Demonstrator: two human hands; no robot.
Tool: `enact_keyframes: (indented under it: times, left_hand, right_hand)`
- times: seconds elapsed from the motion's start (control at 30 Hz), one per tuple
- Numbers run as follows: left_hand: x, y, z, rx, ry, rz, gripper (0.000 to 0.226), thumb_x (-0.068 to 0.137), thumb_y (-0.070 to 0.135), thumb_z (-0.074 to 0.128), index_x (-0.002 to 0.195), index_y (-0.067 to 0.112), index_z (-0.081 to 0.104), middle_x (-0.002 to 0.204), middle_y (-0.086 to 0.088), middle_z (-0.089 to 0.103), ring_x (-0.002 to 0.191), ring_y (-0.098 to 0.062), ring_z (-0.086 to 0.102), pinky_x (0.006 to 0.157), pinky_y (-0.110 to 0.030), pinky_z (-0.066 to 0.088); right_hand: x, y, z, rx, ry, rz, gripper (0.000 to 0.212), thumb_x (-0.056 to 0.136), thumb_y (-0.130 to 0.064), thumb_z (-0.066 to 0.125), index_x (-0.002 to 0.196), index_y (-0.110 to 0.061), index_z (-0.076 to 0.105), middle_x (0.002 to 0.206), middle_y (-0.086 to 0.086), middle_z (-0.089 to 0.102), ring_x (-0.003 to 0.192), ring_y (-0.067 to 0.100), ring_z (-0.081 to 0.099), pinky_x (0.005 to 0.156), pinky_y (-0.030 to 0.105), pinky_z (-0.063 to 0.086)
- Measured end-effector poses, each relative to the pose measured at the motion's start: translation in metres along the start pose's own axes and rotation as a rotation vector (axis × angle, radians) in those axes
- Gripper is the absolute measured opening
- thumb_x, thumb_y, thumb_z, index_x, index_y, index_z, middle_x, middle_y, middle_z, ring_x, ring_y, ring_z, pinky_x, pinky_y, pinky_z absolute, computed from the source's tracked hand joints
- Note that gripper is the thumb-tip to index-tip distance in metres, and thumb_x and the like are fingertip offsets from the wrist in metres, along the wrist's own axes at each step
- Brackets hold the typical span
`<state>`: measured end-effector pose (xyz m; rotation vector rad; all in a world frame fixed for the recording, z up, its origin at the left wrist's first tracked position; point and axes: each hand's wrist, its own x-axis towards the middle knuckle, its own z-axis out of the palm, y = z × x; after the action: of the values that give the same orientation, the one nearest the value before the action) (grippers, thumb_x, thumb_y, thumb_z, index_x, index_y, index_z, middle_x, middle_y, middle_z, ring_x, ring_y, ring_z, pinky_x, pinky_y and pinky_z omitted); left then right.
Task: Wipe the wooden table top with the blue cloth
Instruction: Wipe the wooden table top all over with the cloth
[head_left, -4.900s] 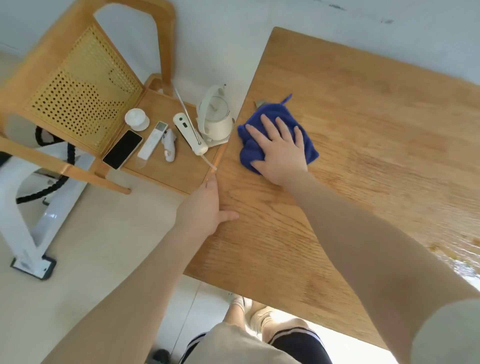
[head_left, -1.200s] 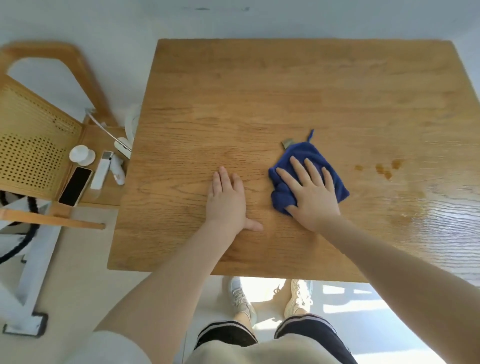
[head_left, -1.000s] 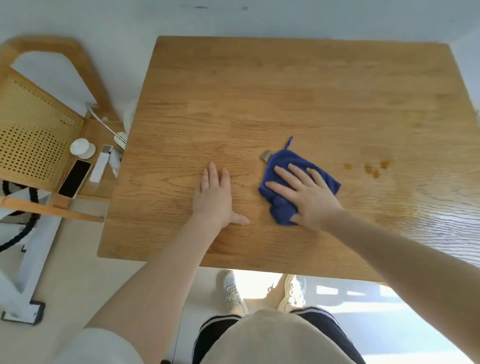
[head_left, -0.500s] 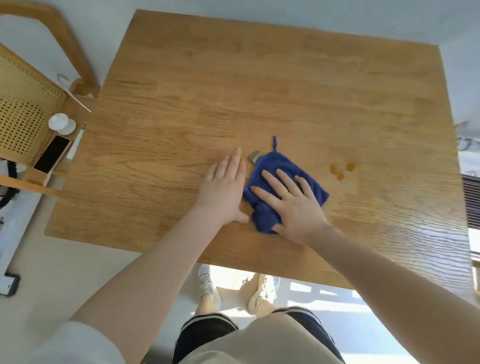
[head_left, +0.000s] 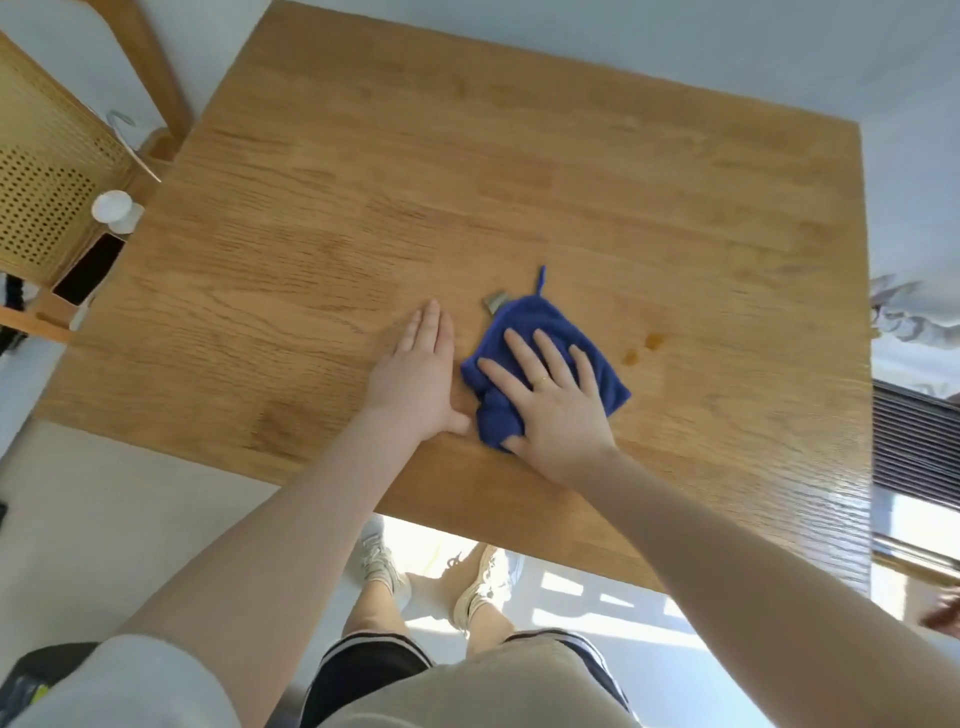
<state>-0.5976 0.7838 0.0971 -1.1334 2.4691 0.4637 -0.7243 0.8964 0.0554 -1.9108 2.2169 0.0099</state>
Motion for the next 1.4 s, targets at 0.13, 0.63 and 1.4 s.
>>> enact_keyframes:
  times: [0.13, 0.63, 1.4]
  left_hand:
    - [0.0, 0.002, 0.001, 0.008, 0.005, -0.012, 0.128, 0.064, 0.058, 0.074, 0.148, 0.01, -0.009, 0.156, -0.006, -0.019, 0.145, -0.02, -0.009, 0.116, -0.038, 0.015]
    - [0.005, 0.008, -0.008, 0.035, -0.079, -0.019, 0.132, 0.062, 0.061, 0.074, 0.147, 0.012, -0.015, 0.156, -0.011, -0.017, 0.145, -0.025, -0.007, 0.116, -0.039, 0.016]
    - [0.048, 0.05, -0.009, 0.097, -0.076, 0.289, 0.14, 0.056, 0.064, 0.074, 0.146, 0.004, -0.015, 0.154, -0.012, -0.025, 0.144, -0.024, -0.016, 0.116, -0.034, -0.003]
  right_hand:
    - [0.003, 0.018, -0.001, -0.029, -0.034, -0.11, 0.066, 0.079, -0.059, 0.036, 0.142, -0.04, 0.027, 0.155, 0.001, 0.023, 0.141, 0.031, 0.022, 0.111, 0.053, 0.015]
    - [-0.034, 0.025, 0.005, -0.071, -0.03, -0.174, 0.068, 0.074, -0.05, 0.041, 0.14, -0.038, 0.028, 0.152, 0.002, 0.031, 0.138, 0.031, 0.031, 0.11, 0.051, 0.019]
    - [0.027, 0.109, -0.016, 0.069, 0.056, 0.525, 0.076, 0.077, -0.055, 0.054, 0.143, -0.046, 0.018, 0.158, 0.001, 0.006, 0.144, 0.032, 0.003, 0.11, 0.06, 0.0]
